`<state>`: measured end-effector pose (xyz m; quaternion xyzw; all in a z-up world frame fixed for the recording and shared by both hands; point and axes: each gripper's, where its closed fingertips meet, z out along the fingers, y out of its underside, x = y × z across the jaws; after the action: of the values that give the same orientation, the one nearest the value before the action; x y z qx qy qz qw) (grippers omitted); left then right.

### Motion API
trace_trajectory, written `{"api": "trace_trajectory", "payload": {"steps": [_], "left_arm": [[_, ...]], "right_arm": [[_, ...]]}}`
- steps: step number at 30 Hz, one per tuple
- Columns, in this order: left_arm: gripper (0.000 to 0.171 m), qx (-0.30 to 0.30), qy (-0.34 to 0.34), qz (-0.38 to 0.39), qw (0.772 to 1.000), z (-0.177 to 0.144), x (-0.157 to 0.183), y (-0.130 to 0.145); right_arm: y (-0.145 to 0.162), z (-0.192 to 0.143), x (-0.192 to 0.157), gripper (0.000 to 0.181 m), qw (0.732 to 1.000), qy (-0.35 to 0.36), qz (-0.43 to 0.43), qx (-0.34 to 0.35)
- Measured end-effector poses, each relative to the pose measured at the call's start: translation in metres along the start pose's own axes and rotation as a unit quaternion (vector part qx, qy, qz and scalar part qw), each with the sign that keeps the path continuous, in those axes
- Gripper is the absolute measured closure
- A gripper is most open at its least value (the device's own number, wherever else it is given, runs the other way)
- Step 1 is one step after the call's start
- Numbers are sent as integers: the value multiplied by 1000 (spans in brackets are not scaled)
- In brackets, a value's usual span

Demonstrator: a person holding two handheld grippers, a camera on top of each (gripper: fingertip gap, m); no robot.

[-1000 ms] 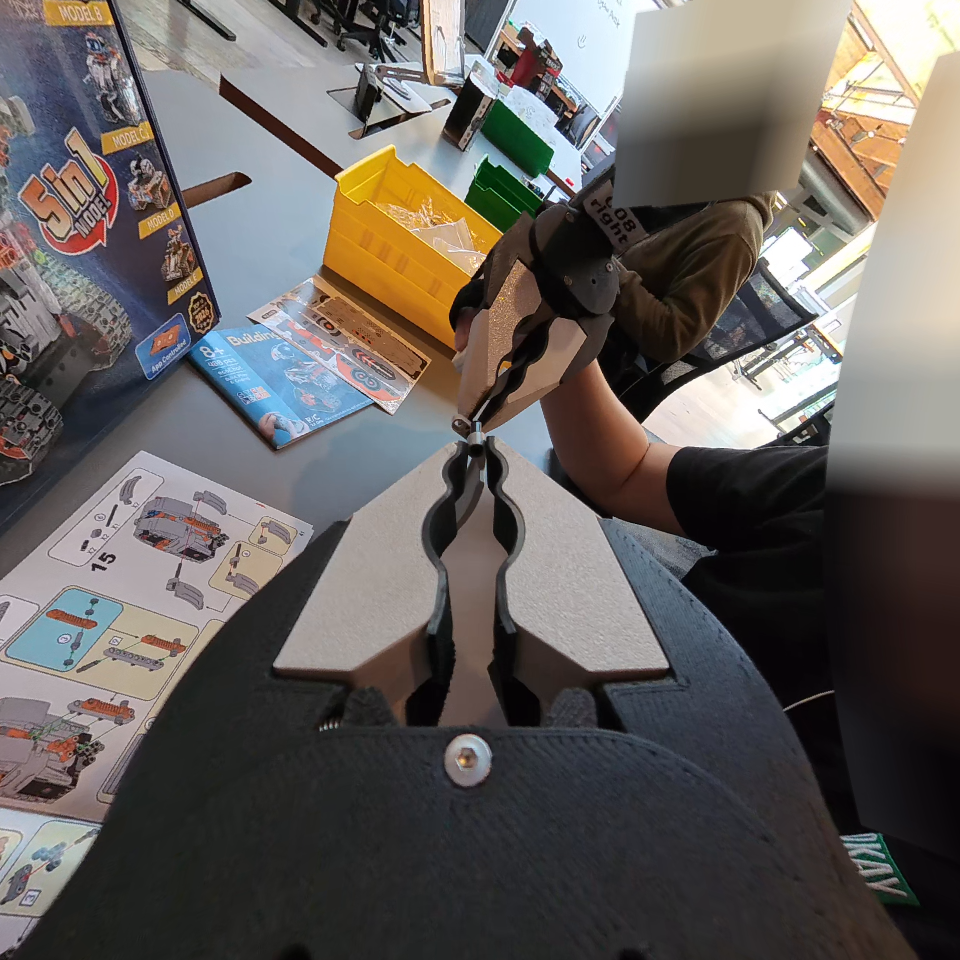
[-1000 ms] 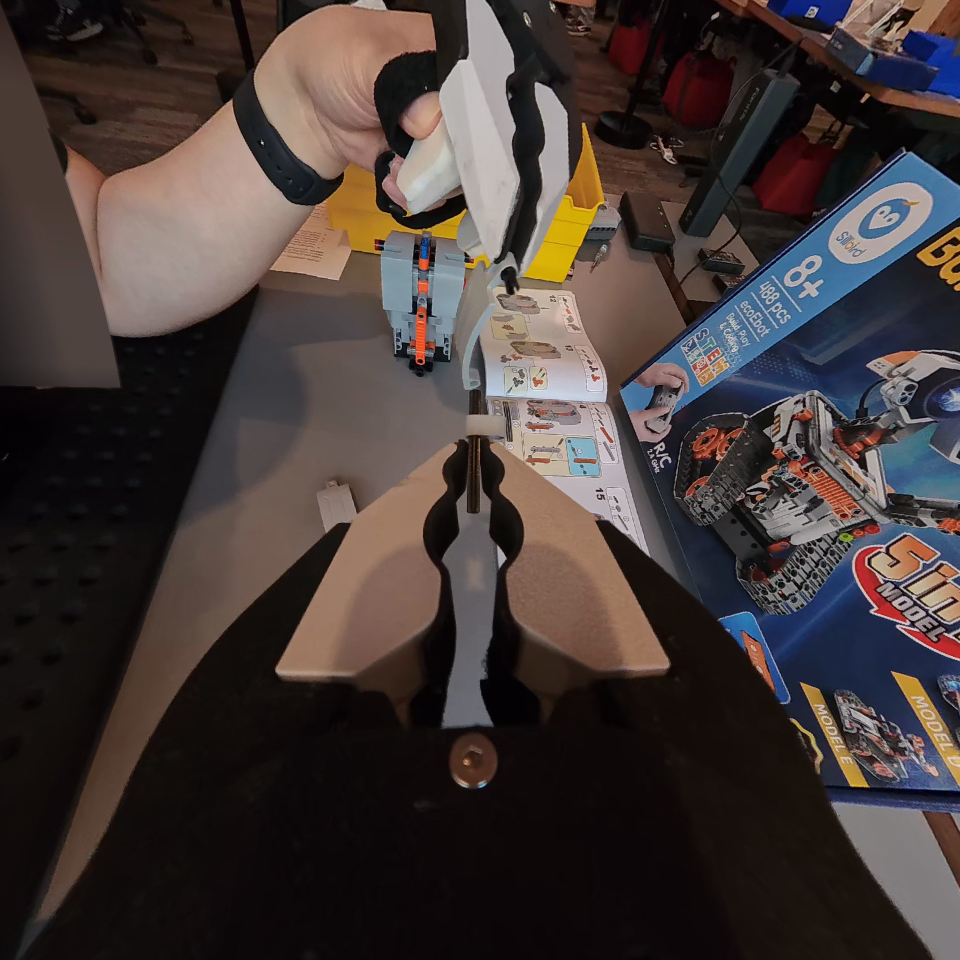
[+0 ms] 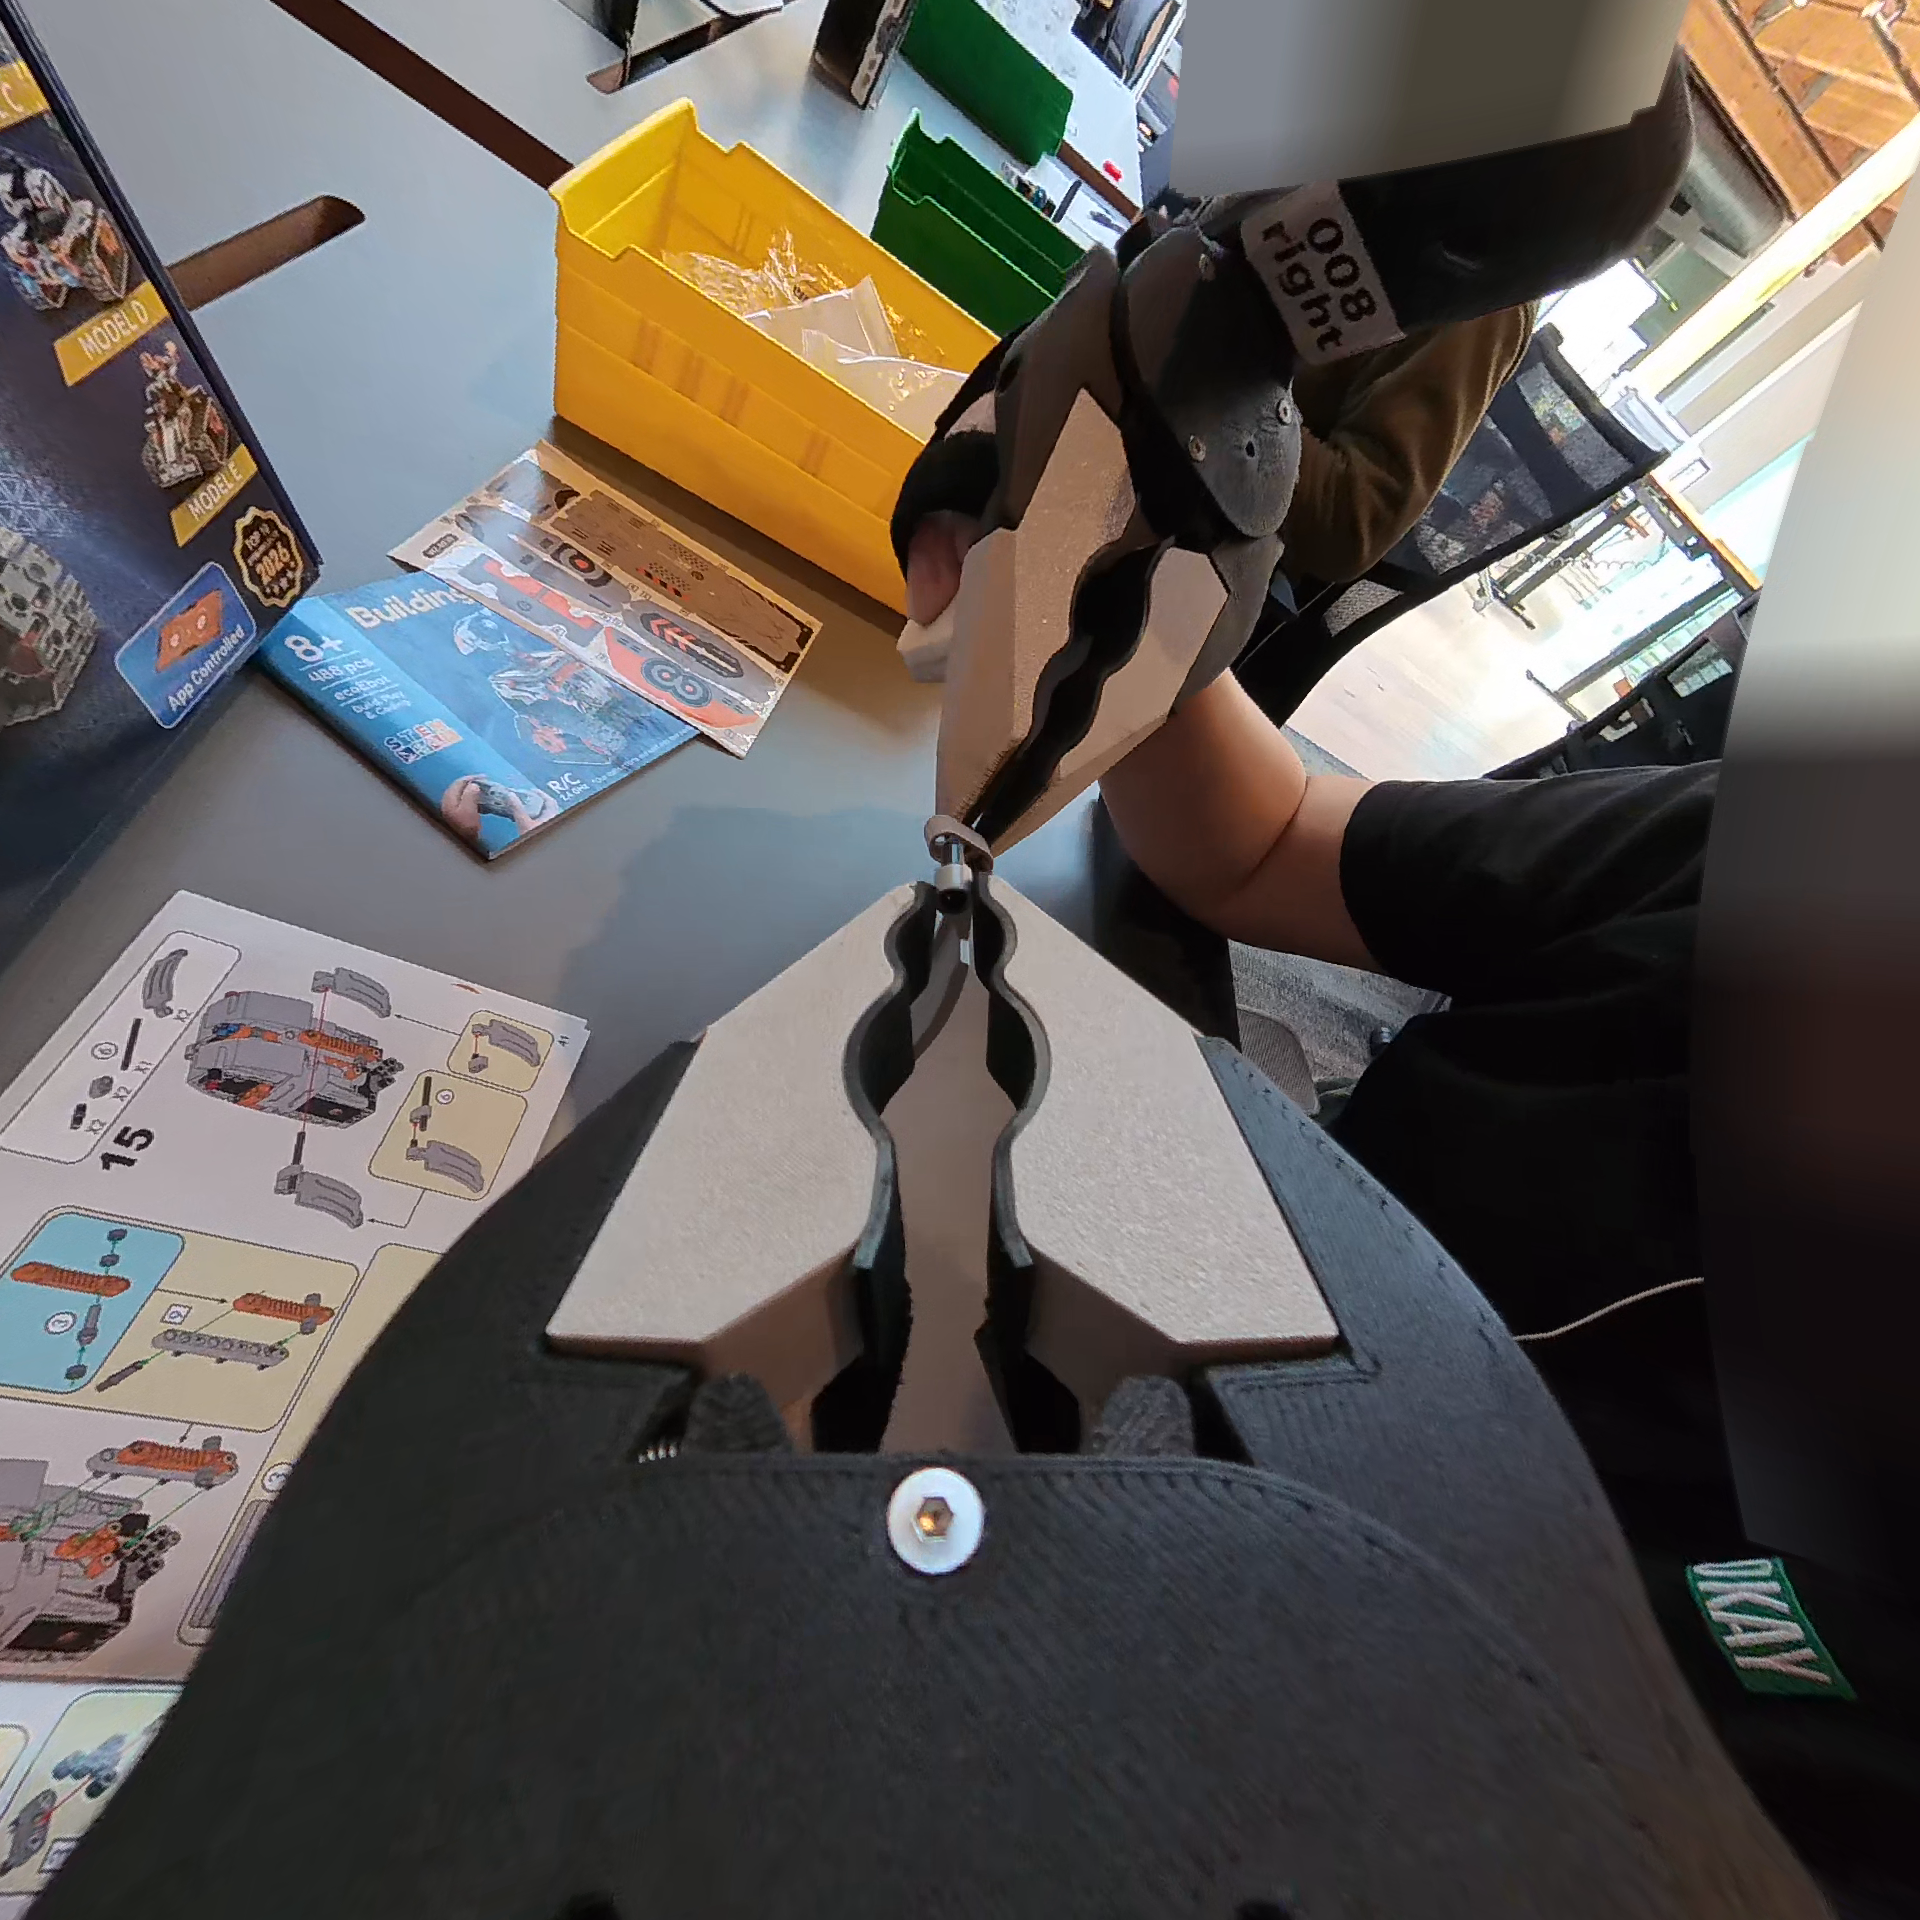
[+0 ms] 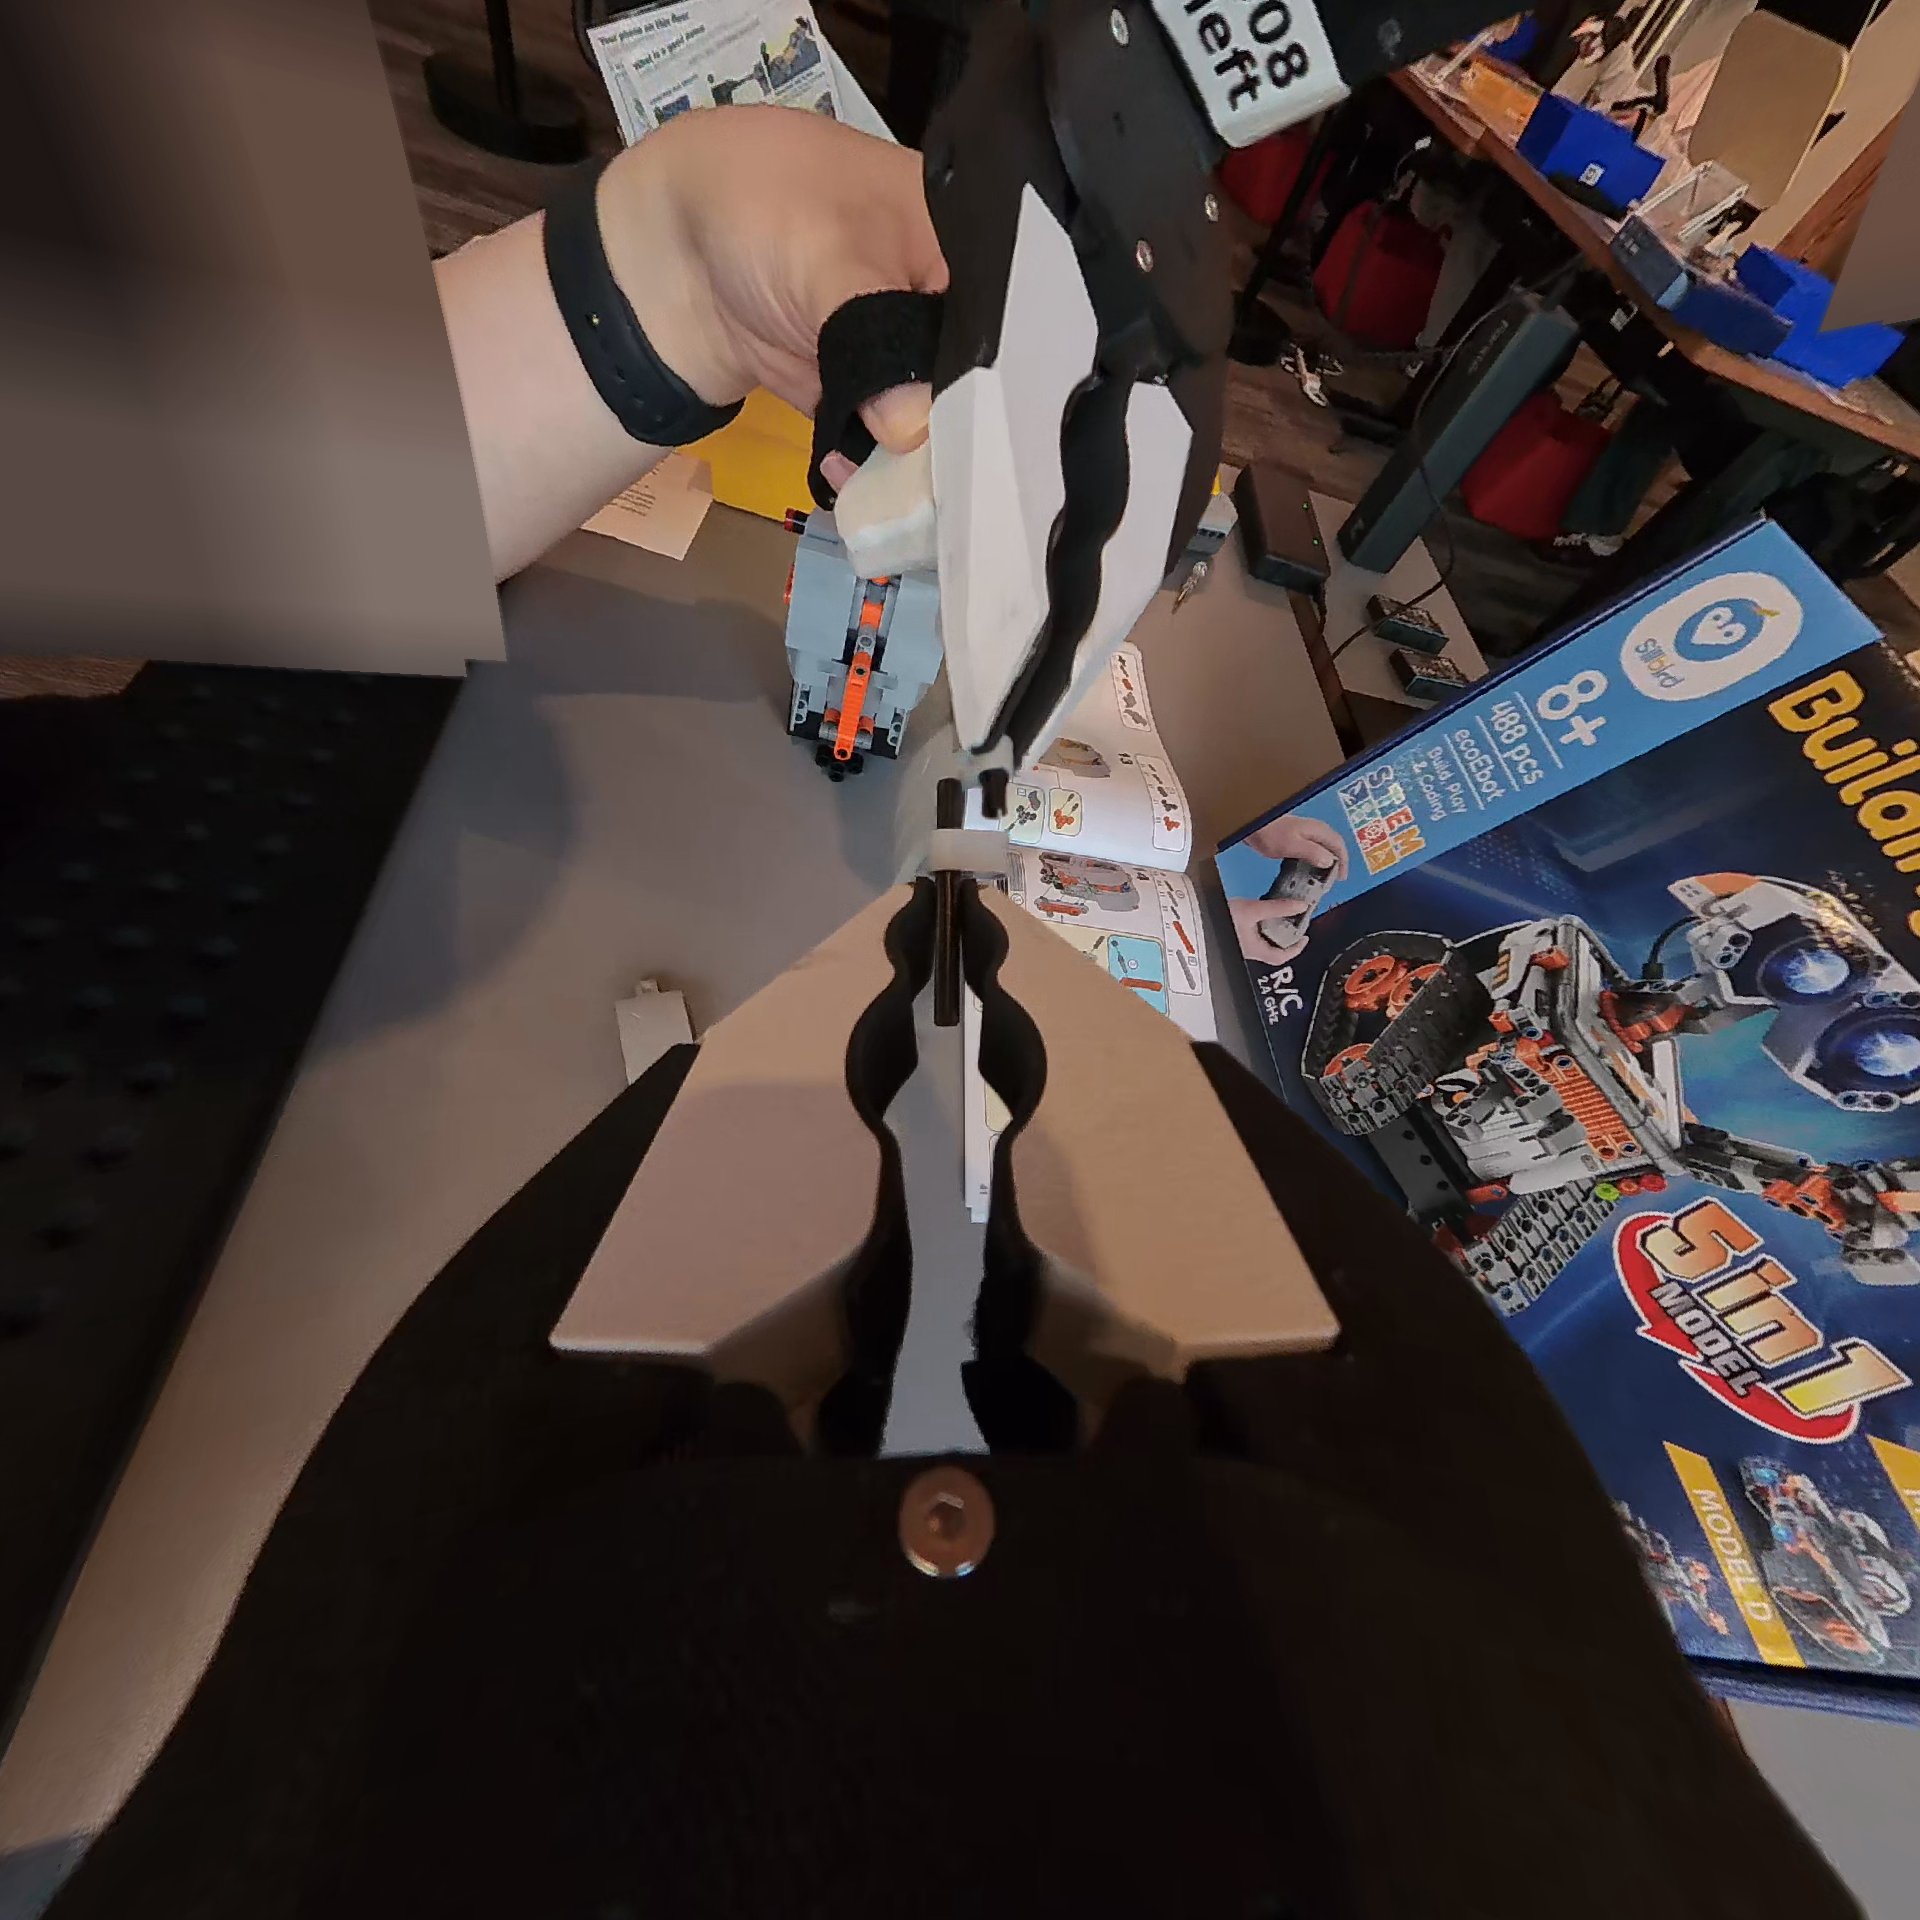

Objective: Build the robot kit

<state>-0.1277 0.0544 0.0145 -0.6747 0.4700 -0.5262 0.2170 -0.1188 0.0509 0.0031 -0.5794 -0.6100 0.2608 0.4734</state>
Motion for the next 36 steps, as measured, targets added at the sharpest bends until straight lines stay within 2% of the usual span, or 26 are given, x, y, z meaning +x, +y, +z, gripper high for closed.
{"api": "trace_trajectory", "payload": {"steps": [19,26,36], "left_arm": [[166,-29,-5,-21,999,6,-5,10],[167,-22,-18,-20,999,1,-7,7],[167,-44,-40,-21,998,2,-13,15]], "right_arm": [[6,7,-5,178,999,3,-41,-25],[1,10,1,179,1000,5,-6,3],[9,15,1,179,1000,0,11,-17]]}}
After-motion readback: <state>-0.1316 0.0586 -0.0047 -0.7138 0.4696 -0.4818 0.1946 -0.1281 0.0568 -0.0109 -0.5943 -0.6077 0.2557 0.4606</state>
